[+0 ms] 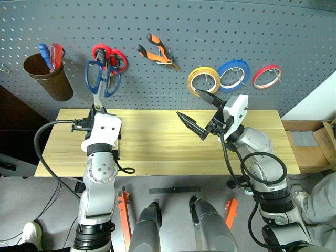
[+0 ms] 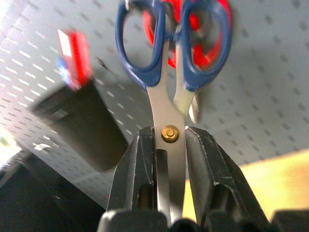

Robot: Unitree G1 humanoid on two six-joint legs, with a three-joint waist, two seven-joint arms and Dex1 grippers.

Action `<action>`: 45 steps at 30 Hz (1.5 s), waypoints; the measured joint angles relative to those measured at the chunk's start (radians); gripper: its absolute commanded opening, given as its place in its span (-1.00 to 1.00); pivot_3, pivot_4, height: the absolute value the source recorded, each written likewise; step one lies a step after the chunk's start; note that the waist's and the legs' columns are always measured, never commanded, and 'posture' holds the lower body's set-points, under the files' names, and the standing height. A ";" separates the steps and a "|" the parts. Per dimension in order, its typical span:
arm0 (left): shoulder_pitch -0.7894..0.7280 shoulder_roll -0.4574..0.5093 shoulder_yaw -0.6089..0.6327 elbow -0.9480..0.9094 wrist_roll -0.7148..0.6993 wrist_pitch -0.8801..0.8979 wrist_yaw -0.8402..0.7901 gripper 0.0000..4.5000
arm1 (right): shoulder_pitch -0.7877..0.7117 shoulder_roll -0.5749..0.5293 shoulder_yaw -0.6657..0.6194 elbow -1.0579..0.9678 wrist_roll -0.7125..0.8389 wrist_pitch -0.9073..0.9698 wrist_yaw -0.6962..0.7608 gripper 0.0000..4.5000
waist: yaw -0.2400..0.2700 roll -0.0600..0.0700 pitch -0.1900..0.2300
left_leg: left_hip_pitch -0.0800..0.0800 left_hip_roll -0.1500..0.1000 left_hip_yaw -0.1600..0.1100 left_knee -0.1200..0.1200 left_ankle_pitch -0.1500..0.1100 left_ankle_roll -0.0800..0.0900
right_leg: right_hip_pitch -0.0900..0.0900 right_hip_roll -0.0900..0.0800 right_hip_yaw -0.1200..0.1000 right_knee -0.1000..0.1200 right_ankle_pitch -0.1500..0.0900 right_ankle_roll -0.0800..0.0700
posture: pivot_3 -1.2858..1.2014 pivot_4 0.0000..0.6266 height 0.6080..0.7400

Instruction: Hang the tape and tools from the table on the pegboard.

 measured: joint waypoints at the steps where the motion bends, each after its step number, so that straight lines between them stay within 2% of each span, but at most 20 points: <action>1: -0.012 0.004 0.001 0.014 -0.004 -0.002 -0.008 -0.74 | 0.000 0.000 0.000 0.002 0.000 0.000 0.001 1.00 | 0.001 0.000 0.000 | 0.000 0.000 0.000 0.000 0.000 0.000 | 0.000 0.000 0.000 0.000 0.000 0.000 | 0.02 -0.10 1.00; 8: -0.073 0.022 0.007 0.101 -0.034 -0.013 -0.016 -0.74 | -0.001 0.001 0.000 0.005 -0.008 -0.001 0.002 1.00 | 0.007 0.000 -0.001 | 0.000 0.000 0.000 0.000 0.000 0.000 | 0.000 0.000 -0.001 0.000 0.003 -0.005 | 0.02 -0.11 1.00; 25: -0.313 0.126 0.038 0.468 -0.150 -0.107 -0.033 -0.74 | -0.007 -0.003 0.000 0.008 -0.010 -0.004 0.001 1.00 | 0.011 0.000 -0.001 | 0.000 0.000 -0.001 0.001 0.000 0.000 | 0.000 -0.001 -0.002 0.001 0.004 -0.005 | 0.00 -0.13 1.00; 27: -0.315 0.127 0.038 0.481 -0.156 -0.121 -0.033 -0.42 | -0.006 -0.003 0.000 0.008 -0.010 -0.004 0.001 1.00 | 0.011 -0.001 -0.001 | 0.000 0.000 -0.001 0.001 0.000 0.000 | 0.000 -0.002 -0.002 0.001 0.004 -0.005 | 0.00 -0.14 1.00; 28: -0.315 0.127 0.038 0.482 -0.158 -0.122 -0.033 -0.34 | -0.006 -0.004 0.000 0.008 -0.010 -0.004 0.001 1.00 | 0.011 -0.001 -0.001 | 0.000 0.000 -0.001 0.001 0.000 0.000 | 0.000 -0.002 -0.002 0.001 0.004 -0.006 | 0.00 -0.14 1.00; 32: -0.315 0.127 0.038 0.482 -0.162 -0.131 -0.033 0.19 | -0.006 -0.007 0.000 0.008 -0.011 -0.004 0.000 1.00 | 0.012 -0.001 -0.001 | 0.000 0.000 0.000 0.001 0.000 -0.001 | 0.000 -0.002 -0.003 0.001 0.005 -0.006 | 0.00 -0.13 1.00; 34: -0.315 0.127 0.038 0.482 -0.162 -0.133 -0.032 0.55 | -0.006 -0.008 0.000 0.008 -0.011 -0.004 0.000 1.00 | 0.012 -0.001 -0.001 | 0.000 0.000 0.000 0.001 0.000 -0.001 | 0.000 -0.002 -0.003 0.001 0.005 -0.006 | 0.00 -0.15 1.00; 37: -0.315 0.127 0.038 0.482 -0.162 -0.132 -0.028 0.96 | -0.006 -0.010 0.000 0.007 -0.011 -0.004 0.000 1.00 | 0.012 -0.001 -0.001 | 0.000 0.000 0.000 0.002 0.001 -0.001 | 0.000 -0.002 -0.003 0.002 0.005 -0.006 | 0.00 -0.15 1.00; 45: -0.311 0.124 0.038 0.477 -0.182 -0.109 -0.024 0.99 | -0.006 -0.014 0.000 0.008 -0.011 -0.005 0.001 1.00 | 0.012 -0.001 -0.001 | 0.000 0.000 -0.001 0.002 0.001 -0.001 | 0.000 -0.002 -0.003 0.002 0.006 -0.007 | 0.00 -0.14 1.00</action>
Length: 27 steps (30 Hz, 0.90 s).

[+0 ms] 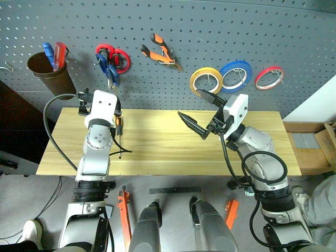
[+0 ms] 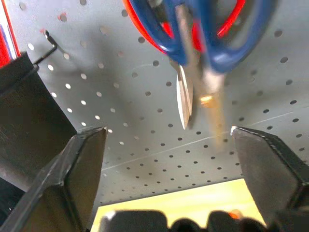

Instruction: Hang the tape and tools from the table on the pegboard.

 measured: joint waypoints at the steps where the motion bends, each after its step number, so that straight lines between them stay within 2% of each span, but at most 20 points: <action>1: 0.005 -0.001 0.000 -0.006 -0.002 0.007 0.000 0.99 | 0.000 0.000 0.000 0.000 0.000 0.000 0.000 1.00 | 0.000 0.000 0.000 | 0.000 0.000 0.000 0.000 0.000 0.000 | 0.000 0.000 0.000 0.000 0.000 0.000 | 0.00 -0.14 1.00; 11: 0.157 -0.055 -0.001 -0.164 -0.016 0.110 -0.012 0.99 | 0.000 -0.002 0.003 0.000 0.002 0.001 0.007 1.00 | -0.001 0.000 -0.001 | 0.001 0.000 0.000 0.000 0.000 0.000 | 0.000 0.000 0.001 0.000 0.000 0.000 | 0.00 -0.10 1.00; 16: 0.234 -0.103 0.010 -0.187 -0.078 0.223 -0.054 0.99 | 0.005 -0.038 0.111 -0.008 -0.024 0.056 0.059 1.00 | -0.003 -0.001 -0.002 | 0.001 0.001 0.000 0.001 0.000 0.000 | 0.000 0.001 0.000 0.001 0.000 0.000 | 0.00 -0.07 1.00; 20: 0.234 -0.097 0.050 -0.117 -0.137 0.301 -0.087 0.99 | 0.005 -0.034 0.201 -0.007 -0.049 0.149 0.068 1.00 | -0.007 -0.001 -0.002 | 0.001 0.001 0.000 0.005 0.001 0.001 | 0.001 0.003 0.000 0.003 0.000 0.000 | 0.00 -0.01 1.00; 21: 0.227 -0.085 0.059 -0.085 -0.150 0.314 -0.102 0.99 | -0.002 -0.028 0.222 -0.008 -0.051 0.172 0.069 1.00 | -0.009 -0.001 -0.002 | 0.001 0.001 0.000 0.007 0.001 0.001 | 0.000 0.003 0.000 0.006 -0.003 0.004 | 0.00 0.00 1.00; 27: 0.095 -0.021 0.079 0.154 -0.207 0.320 -0.171 0.99 | -0.073 0.057 0.317 -0.007 -0.100 0.255 0.039 1.00 | -0.014 -0.001 -0.001 | 0.001 0.002 0.000 0.013 0.002 0.002 | 0.001 0.007 0.000 0.011 -0.003 0.006 | -0.01 0.11 1.00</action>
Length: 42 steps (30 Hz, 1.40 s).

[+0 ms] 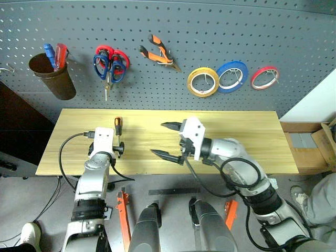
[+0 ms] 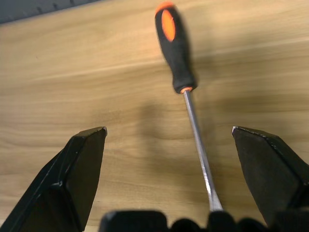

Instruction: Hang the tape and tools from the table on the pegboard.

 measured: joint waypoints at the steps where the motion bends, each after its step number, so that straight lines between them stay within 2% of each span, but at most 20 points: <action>1: -0.020 0.010 0.003 0.029 -0.006 -0.003 -0.005 0.99 | -0.009 0.010 0.006 0.000 -0.008 0.009 -0.004 1.00 | 0.000 0.000 0.000 | 0.000 0.000 0.000 0.000 0.000 0.000 | 0.000 0.000 0.000 0.000 0.000 0.000 | -0.02 0.14 1.00; 9: -0.182 0.033 0.000 0.276 -0.036 -0.058 -0.043 0.99 | -0.075 -0.003 0.036 0.012 -0.066 0.038 0.008 1.00 | -0.001 0.001 0.005 | -0.001 0.000 0.000 -0.002 0.000 0.000 | -0.002 -0.001 0.001 -0.003 0.000 0.000 | -0.04 0.26 1.00; 16: -0.245 0.032 0.000 0.426 -0.069 -0.110 -0.068 0.99 | -0.095 -0.004 0.036 0.006 -0.071 0.086 0.023 1.00 | -0.006 0.002 0.012 | -0.001 0.001 0.000 -0.002 0.000 0.000 | -0.002 -0.002 0.001 -0.003 -0.001 0.000 | -0.05 0.32 1.00; 29: -0.330 0.085 0.000 0.585 -0.070 -0.189 -0.051 0.99 | -0.076 -0.022 0.032 -0.032 -0.070 0.126 0.027 1.00 | -0.017 0.002 0.033 | -0.001 0.001 0.000 -0.005 0.000 -0.001 | -0.002 -0.002 0.002 -0.005 -0.002 0.002 | -0.05 0.33 1.00; 32: -0.347 0.094 -0.001 0.616 -0.070 -0.201 -0.052 0.72 | -0.076 -0.022 0.031 -0.037 -0.069 0.131 0.027 1.00 | -0.019 0.002 0.036 | -0.001 0.001 0.000 -0.005 -0.001 -0.001 | -0.002 -0.002 0.002 -0.006 -0.002 0.002 | -0.05 0.34 1.00; 41: -0.380 0.097 -0.005 0.663 -0.069 -0.238 -0.055 -0.67 | -0.076 -0.023 0.025 -0.037 -0.063 0.138 0.025 1.00 | -0.026 0.002 0.045 | -0.001 0.001 0.001 -0.017 0.000 -0.001 | -0.003 -0.004 0.002 -0.015 -0.002 0.002 | -0.06 0.33 1.00; 42: -0.383 0.097 -0.008 0.665 -0.069 -0.240 -0.055 -0.78 | -0.076 -0.024 0.024 -0.037 -0.062 0.139 0.025 1.00 | -0.026 0.002 0.045 | -0.001 0.001 0.001 -0.018 0.000 -0.002 | -0.004 -0.005 0.002 -0.015 -0.002 0.002 | -0.06 0.33 1.00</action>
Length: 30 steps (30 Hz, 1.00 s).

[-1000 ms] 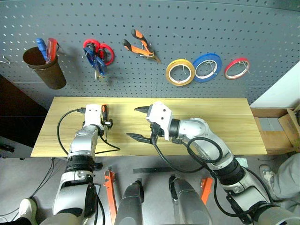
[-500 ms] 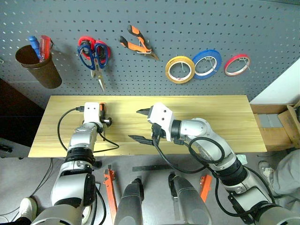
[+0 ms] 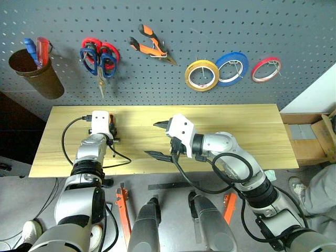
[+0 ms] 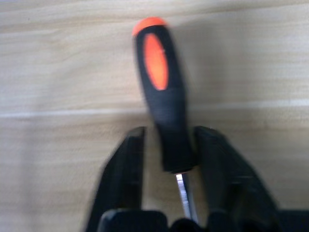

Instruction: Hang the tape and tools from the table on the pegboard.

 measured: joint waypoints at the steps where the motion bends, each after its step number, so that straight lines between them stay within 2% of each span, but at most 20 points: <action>1: -0.003 0.000 -0.003 0.001 0.000 -0.001 0.001 -0.78 | 0.000 -0.001 -0.001 0.000 0.000 0.000 0.000 1.00 | 0.000 0.000 0.000 | 0.000 0.000 0.000 -0.001 0.000 -0.001 | 0.000 0.000 0.000 0.000 0.000 0.000 | -0.06 0.32 1.00; 6: -0.004 0.000 -0.011 -0.006 0.000 0.000 0.002 -0.78 | 0.000 -0.009 -0.017 0.000 0.006 0.004 0.001 1.00 | 0.000 0.000 0.000 | -0.001 -0.001 0.000 -0.001 -0.002 -0.002 | -0.001 -0.002 0.000 0.000 -0.001 0.001 | -0.05 0.28 1.00; 9: 0.031 -0.007 -0.011 -0.077 -0.005 0.031 0.010 -0.78 | 0.001 -0.014 -0.036 -0.017 0.017 0.021 0.002 1.00 | 0.000 0.000 0.000 | -0.001 -0.001 0.000 -0.001 -0.002 -0.002 | -0.001 -0.002 0.000 -0.001 -0.001 0.001 | -0.04 0.21 1.00; 12: 0.200 -0.033 -0.023 -0.374 0.000 0.106 0.040 -0.78 | 0.051 -0.004 -0.113 -0.093 0.110 0.062 0.004 1.00 | 0.000 -0.001 0.000 | -0.002 -0.001 -0.001 -0.002 -0.003 -0.004 | -0.001 -0.004 0.000 -0.001 -0.001 0.001 | -0.04 0.13 1.00; 15: 0.393 -0.106 -0.040 -0.730 0.004 0.224 0.086 -0.78 | 0.110 0.001 -0.211 -0.188 0.243 0.110 0.014 1.00 | 0.003 -0.001 -0.001 | -0.003 -0.002 -0.003 -0.002 -0.003 -0.005 | -0.001 -0.008 0.000 -0.001 0.001 -0.002 | -0.02 0.07 1.00; 20: 0.543 -0.179 -0.077 -1.128 0.034 0.408 0.159 -0.78 | 0.168 0.021 -0.269 -0.292 0.383 0.174 -0.021 1.00 | 0.004 -0.002 -0.002 | -0.003 -0.003 -0.003 -0.001 -0.003 -0.004 | 0.000 -0.007 0.000 -0.001 -0.002 0.003 | 0.01 -0.04 1.00; 25: 0.583 -0.166 -0.121 -1.419 0.142 0.507 0.225 -0.78 | 0.116 0.158 -0.316 -0.309 0.475 0.207 -0.165 1.00 | 0.000 -0.006 -0.005 | -0.002 -0.002 -0.001 0.000 0.000 -0.003 | 0.000 -0.005 -0.002 0.000 0.000 0.003 | 0.04 -0.15 1.00; 30: 0.475 -0.034 -0.109 -1.567 0.273 0.506 0.242 -0.78 | 0.004 0.253 -0.301 -0.227 0.460 0.147 -0.249 1.00 | 0.012 -0.008 -0.025 | -0.002 0.000 -0.002 -0.002 0.002 -0.006 | 0.000 -0.001 -0.004 -0.001 0.000 0.002 | 0.07 -0.22 1.00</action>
